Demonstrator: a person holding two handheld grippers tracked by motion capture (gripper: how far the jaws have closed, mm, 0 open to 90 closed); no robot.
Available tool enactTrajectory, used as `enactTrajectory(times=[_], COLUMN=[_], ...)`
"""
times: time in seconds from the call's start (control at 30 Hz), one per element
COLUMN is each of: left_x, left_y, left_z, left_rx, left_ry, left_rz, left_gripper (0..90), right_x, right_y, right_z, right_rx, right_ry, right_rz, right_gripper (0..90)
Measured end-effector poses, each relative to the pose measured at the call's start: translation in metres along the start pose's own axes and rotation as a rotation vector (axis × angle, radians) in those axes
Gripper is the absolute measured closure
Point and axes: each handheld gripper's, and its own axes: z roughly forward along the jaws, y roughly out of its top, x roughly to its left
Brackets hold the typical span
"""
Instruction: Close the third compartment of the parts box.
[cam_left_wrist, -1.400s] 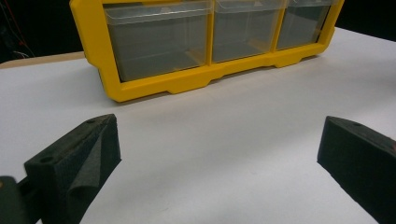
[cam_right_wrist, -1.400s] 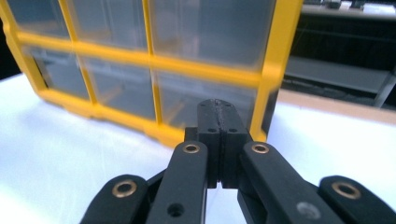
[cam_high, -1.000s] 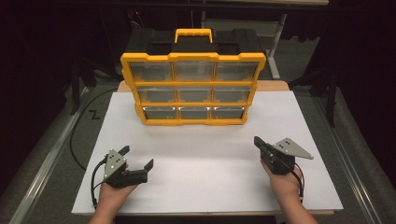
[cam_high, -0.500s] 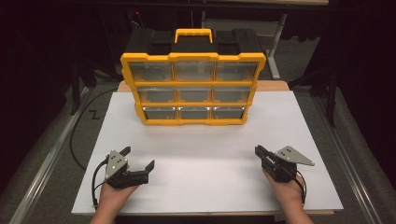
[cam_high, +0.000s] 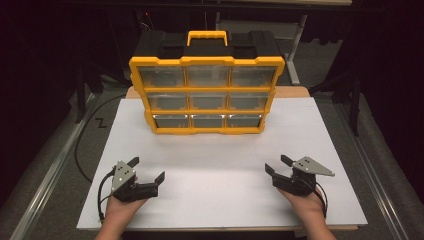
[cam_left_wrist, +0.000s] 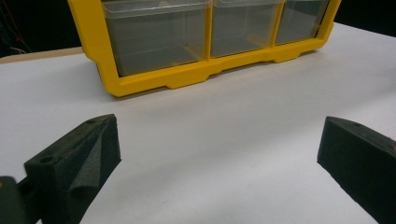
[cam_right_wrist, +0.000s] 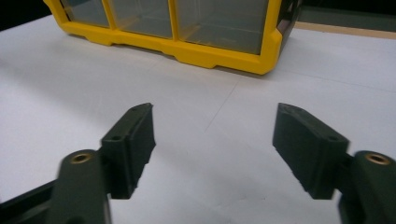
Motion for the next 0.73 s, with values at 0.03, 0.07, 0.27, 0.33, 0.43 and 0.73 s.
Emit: enactTrajectory(times=[0.03,0.07,0.27,0.33,0.43,0.73], left_x=[0.000,0.000,0.001,0.001,0.001,0.001], left_y=[0.000,0.000,0.000,0.000,0.001,0.000], left_z=[0.000,0.000,-0.001,-0.001,-0.002,-0.001], left_rx=[-0.001,0.000,-0.003,-0.004,-0.005,-0.003], left_ry=[0.000,0.000,-0.002,-0.002,-0.002,0.001], left_rz=[-0.001,-0.001,-0.003,-0.005,-0.003,-0.004], left_gripper=[0.3,0.3,0.3,0.3,0.3,0.3], right_x=[-0.001,-0.001,-0.002,-0.001,0.000,-0.003], right_y=[0.000,-0.001,-0.001,-0.001,-0.001,-0.002], right_z=[-0.001,-0.002,-0.011,-0.014,-0.015,-0.014], right_rx=[-0.005,-0.011,-0.057,-0.056,-0.066,-0.071], right_ry=[0.001,0.000,-0.016,-0.024,-0.027,-0.042], right_rz=[0.006,0.015,0.028,0.026,0.028,0.032], right_gripper=[27.5,24.4,3.0,0.8,0.8,0.8])
